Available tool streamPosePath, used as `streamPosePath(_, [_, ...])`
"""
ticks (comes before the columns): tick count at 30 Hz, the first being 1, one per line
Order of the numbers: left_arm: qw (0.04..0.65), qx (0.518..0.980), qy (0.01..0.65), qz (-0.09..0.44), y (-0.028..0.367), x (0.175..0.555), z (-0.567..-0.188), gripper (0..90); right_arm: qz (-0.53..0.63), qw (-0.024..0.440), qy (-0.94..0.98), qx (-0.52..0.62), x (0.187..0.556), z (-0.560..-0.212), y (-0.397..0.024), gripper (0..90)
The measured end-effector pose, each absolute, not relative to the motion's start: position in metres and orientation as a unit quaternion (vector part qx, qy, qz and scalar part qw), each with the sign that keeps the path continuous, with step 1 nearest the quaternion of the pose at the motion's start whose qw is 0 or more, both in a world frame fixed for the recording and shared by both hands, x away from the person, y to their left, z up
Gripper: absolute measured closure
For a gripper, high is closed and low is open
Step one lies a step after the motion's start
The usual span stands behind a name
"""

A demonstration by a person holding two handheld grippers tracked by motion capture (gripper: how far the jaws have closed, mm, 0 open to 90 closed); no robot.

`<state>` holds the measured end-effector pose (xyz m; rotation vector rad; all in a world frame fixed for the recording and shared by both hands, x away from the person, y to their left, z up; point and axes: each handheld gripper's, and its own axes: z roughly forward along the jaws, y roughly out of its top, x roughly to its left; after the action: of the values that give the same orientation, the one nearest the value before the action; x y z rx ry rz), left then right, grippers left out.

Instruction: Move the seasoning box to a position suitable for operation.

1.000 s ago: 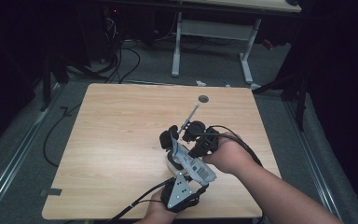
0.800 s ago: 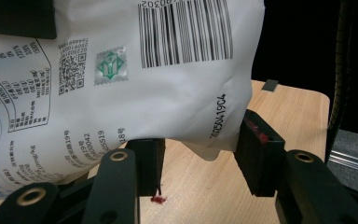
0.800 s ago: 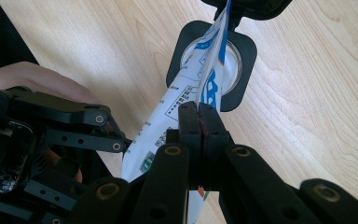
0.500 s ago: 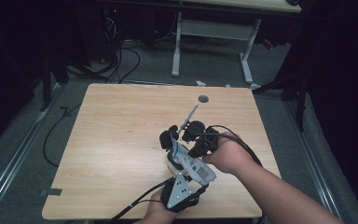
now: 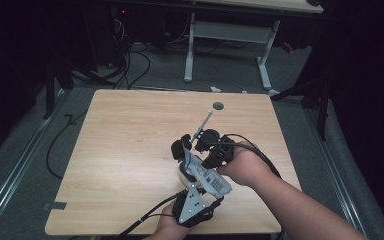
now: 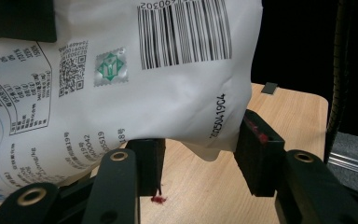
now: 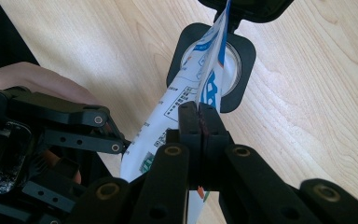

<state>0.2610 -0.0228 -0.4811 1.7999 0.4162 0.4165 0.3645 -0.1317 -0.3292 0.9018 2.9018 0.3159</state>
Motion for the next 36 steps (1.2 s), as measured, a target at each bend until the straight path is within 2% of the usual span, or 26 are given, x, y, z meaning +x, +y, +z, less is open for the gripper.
streamPosePath(36, [0.588,0.769,0.179,0.179,-0.0257,0.2654,-0.4789,56.3,0.099,0.050,0.949,0.296,0.3687,-0.3283,-0.1317,90.0])
